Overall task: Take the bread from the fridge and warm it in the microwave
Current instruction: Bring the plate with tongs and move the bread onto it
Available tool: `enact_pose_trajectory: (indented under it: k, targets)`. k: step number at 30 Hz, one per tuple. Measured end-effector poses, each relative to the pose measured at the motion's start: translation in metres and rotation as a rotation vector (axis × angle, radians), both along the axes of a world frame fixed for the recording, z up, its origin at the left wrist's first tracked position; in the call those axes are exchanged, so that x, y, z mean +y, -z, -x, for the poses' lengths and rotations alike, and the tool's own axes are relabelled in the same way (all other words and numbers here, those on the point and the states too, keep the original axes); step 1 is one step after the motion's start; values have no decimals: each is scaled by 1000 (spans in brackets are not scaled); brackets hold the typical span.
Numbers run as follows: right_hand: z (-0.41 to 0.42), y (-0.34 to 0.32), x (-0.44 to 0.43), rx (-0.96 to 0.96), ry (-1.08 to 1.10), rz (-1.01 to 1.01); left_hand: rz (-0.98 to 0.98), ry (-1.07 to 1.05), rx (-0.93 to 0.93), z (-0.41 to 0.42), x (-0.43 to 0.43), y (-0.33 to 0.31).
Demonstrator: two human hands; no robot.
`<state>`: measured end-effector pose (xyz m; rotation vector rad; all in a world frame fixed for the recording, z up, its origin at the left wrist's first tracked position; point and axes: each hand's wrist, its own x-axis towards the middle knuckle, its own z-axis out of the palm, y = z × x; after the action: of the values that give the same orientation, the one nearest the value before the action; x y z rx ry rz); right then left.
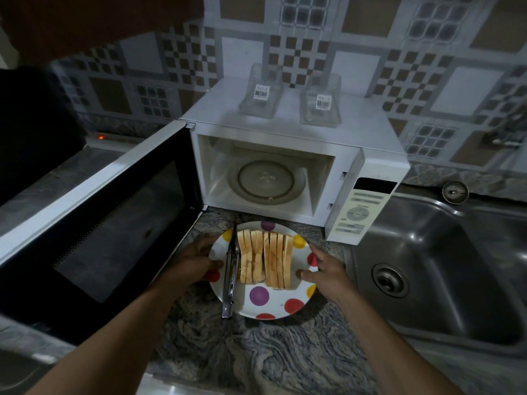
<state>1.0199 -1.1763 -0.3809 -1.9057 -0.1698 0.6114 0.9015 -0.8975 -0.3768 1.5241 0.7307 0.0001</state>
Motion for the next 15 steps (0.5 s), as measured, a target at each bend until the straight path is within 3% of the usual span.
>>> enact_pose_trajectory:
  k: [15]
  targets:
    - [36, -45, -8, -1, 33, -68, -44, 168, -43, 17, 7, -42]
